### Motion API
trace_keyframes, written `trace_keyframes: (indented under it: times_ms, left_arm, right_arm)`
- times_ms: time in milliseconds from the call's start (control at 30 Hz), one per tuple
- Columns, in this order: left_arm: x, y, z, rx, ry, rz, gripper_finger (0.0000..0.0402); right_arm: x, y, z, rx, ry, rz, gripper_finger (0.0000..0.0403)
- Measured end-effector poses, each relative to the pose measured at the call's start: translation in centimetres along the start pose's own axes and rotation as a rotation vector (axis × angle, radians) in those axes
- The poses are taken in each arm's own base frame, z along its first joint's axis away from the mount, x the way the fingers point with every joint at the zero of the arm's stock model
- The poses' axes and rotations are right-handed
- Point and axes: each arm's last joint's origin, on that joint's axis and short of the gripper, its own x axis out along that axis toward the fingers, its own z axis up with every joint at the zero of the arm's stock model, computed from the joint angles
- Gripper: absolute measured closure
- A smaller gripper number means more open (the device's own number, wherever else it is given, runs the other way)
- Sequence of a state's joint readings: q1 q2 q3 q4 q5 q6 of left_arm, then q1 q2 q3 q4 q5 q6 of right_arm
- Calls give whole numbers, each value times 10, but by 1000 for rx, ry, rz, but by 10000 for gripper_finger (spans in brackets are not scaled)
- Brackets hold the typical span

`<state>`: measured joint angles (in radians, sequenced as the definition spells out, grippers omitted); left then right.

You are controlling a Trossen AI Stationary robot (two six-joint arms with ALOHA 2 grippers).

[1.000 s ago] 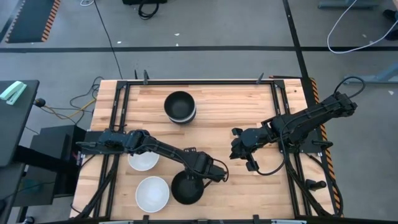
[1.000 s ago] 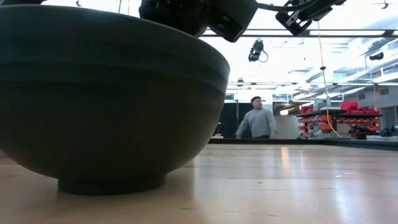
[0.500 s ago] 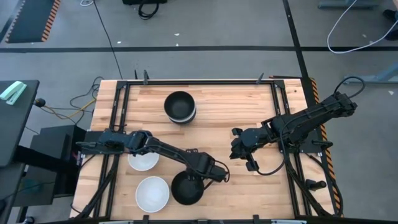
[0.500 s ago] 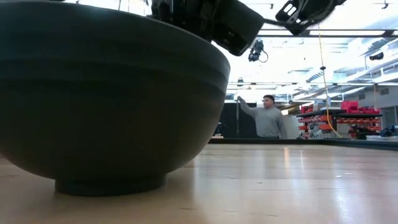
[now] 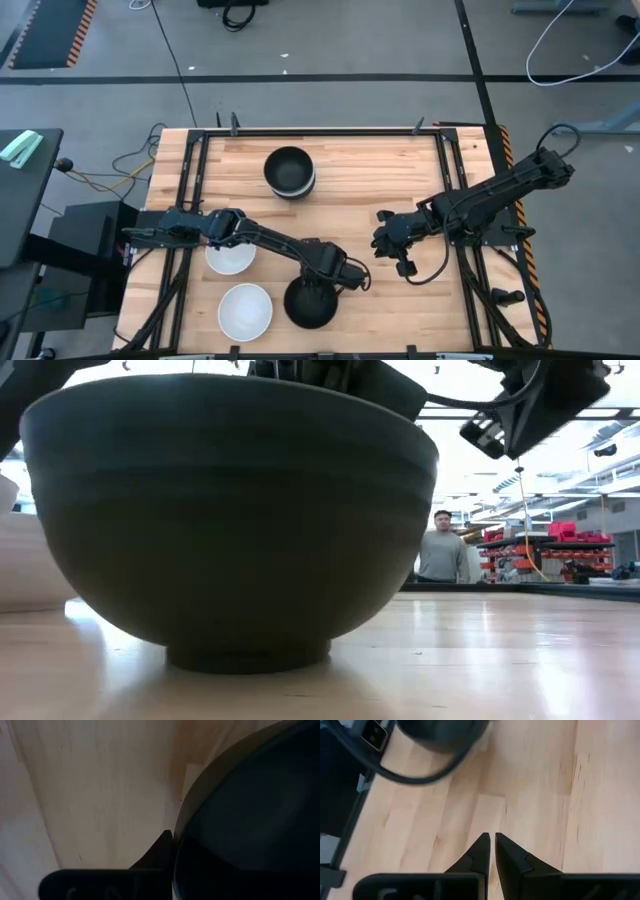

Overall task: Nest bowls inside each other
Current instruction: Stack the black bowl on top of the stacked black bowls

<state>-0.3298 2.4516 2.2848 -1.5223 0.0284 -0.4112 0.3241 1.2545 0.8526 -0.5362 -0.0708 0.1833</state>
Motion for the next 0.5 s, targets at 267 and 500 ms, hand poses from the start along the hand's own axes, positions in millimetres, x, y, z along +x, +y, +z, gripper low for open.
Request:
trace_keyframes:
  times_ms: [267, 500]
  left_arm:
    - [-1, 1, -3, 17, 19, 18, 389]
    - [-5, 8, -3, 32, 25, 41, 389]
  right_arm:
    - [13, -4, -17, 3, 32, -6, 370]
    - [13, -4, -15, 0, 16, -3, 387]
